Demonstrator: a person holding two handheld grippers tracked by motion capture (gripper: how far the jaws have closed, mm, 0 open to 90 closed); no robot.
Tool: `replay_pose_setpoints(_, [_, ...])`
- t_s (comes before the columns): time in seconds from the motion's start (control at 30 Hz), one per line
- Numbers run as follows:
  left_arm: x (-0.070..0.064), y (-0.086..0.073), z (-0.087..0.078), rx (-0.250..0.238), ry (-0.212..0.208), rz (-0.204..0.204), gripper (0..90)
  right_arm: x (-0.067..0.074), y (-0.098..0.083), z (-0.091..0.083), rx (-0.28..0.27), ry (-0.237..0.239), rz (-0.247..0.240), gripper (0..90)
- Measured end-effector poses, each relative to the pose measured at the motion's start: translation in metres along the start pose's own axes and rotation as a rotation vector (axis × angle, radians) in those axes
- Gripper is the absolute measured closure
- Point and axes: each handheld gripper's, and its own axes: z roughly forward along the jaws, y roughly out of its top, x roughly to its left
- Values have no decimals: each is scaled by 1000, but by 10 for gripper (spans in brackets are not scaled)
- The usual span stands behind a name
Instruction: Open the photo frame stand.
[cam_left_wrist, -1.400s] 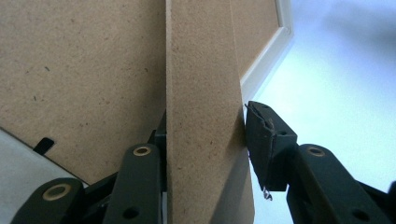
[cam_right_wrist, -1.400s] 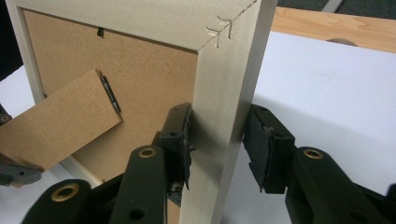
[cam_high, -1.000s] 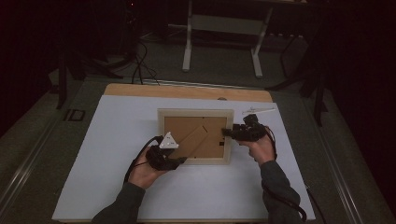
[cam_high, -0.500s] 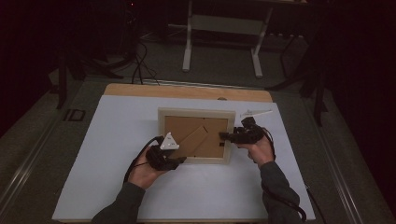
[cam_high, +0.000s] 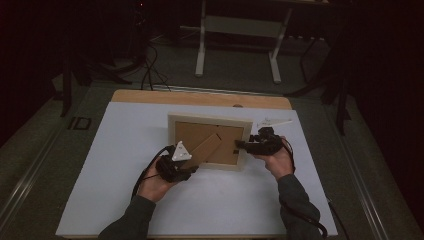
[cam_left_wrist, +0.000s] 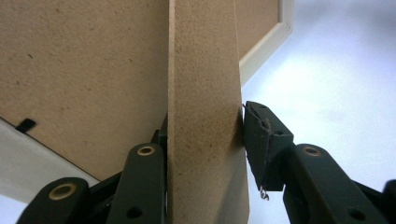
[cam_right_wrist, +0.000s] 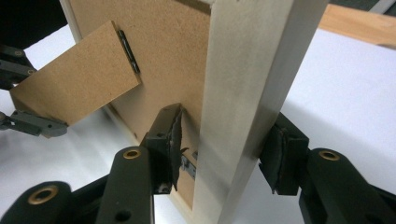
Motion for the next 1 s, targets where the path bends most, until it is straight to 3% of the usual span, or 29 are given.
replay_pose_setpoints(0.8, [-1, 2, -1, -34, 58, -16, 645, 18, 3, 4, -49, -136, -114, 592])
replay_pose_setpoints(0.87, [0, 2, 0, -27, 54, -24, 639, 19, 3, 4, -53, -145, -121, 592])
replay_pose_setpoints(1.0, [2, 1, -1, -24, -1, -24, 591, 22, 3, 4, -60, -156, -134, 592])
